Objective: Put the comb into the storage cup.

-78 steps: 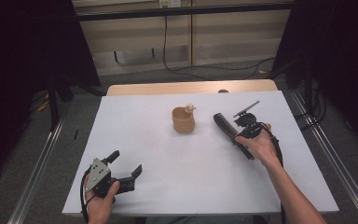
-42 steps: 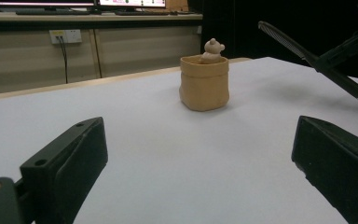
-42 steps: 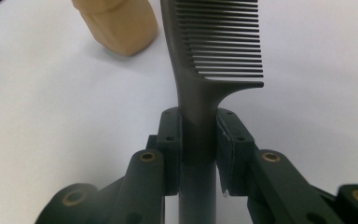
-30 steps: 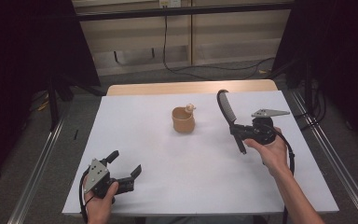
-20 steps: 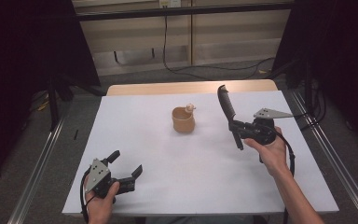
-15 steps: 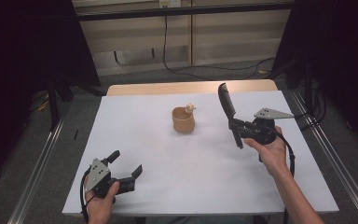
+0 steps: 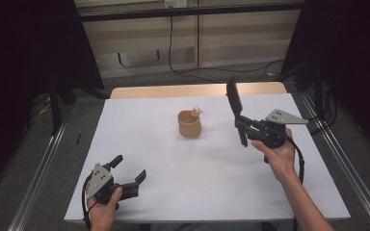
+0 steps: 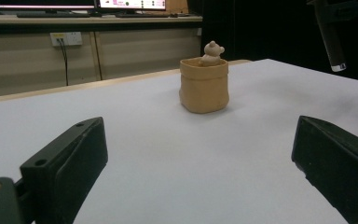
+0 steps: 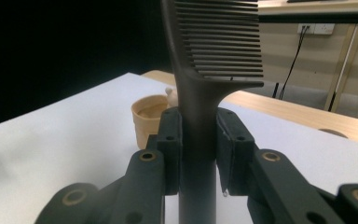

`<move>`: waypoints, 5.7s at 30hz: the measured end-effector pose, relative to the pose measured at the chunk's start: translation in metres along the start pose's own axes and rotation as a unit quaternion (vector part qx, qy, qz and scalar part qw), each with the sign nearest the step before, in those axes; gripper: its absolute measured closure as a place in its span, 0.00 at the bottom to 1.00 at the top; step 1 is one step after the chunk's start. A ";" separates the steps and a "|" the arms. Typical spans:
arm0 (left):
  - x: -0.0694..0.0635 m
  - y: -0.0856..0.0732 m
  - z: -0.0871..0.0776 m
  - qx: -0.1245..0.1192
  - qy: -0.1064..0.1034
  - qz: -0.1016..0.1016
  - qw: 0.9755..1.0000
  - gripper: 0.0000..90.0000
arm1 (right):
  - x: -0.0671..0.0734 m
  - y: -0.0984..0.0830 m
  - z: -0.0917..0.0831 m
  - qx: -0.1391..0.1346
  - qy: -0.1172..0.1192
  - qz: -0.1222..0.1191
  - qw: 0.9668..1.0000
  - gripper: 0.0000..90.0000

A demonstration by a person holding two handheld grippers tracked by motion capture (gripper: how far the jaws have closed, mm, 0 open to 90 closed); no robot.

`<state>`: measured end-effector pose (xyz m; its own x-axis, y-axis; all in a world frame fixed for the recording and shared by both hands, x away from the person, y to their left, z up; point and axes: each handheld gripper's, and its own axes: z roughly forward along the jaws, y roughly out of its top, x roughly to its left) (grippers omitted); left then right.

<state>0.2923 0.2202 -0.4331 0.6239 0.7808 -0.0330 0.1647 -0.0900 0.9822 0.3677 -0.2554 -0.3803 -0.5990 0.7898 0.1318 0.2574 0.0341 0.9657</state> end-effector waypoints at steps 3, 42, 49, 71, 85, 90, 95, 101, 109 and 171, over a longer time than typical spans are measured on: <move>0.000 0.000 0.000 0.001 -0.002 0.004 1.000 0.04 | 0.001 0.001 -0.001 -0.015 0.000 -0.005 1.000 0.81; 0.000 0.000 -0.001 -0.001 0.002 0.002 1.000 0.04 | 0.034 0.025 0.049 -0.062 0.067 -0.019 0.996 0.81; 0.000 0.000 -0.001 -0.004 0.004 -0.001 1.000 0.04 | 0.036 0.030 0.060 -0.061 0.073 -0.021 0.995 0.81; 0.001 0.001 -0.003 -0.012 0.002 -0.006 1.000 0.04 | 0.039 0.045 0.094 -0.061 0.077 -0.021 0.995 0.81; 0.001 0.000 -0.003 -0.008 0.001 0.000 1.000 0.04 | 0.042 0.054 0.112 -0.064 0.083 -0.029 0.994 0.81; 0.001 0.000 -0.003 -0.008 0.001 0.000 1.000 0.04 | 0.043 0.059 0.121 -0.065 0.086 -0.027 0.994 0.81; 0.001 0.000 -0.004 -0.010 0.002 0.000 1.000 0.04 | 0.045 0.058 0.129 -0.065 0.083 -0.026 0.994 0.81; 0.001 0.000 -0.004 -0.011 0.002 0.000 1.000 0.04 | 0.044 0.056 0.138 -0.065 0.079 -0.028 0.994 0.81; 0.001 0.000 -0.004 -0.011 0.003 0.000 1.000 0.04 | 0.042 0.051 0.150 -0.058 0.073 -0.028 0.995 0.81; 0.000 0.000 -0.002 -0.002 -0.004 0.004 1.000 0.04 | 0.039 0.012 0.183 -0.011 0.062 -0.063 0.996 0.81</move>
<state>0.2909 0.2217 -0.4331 0.6315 0.7749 -0.0262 0.1561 -0.0940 0.9833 0.4862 -0.1122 -0.4042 -0.7149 0.6984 0.0354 0.1592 0.1132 0.9807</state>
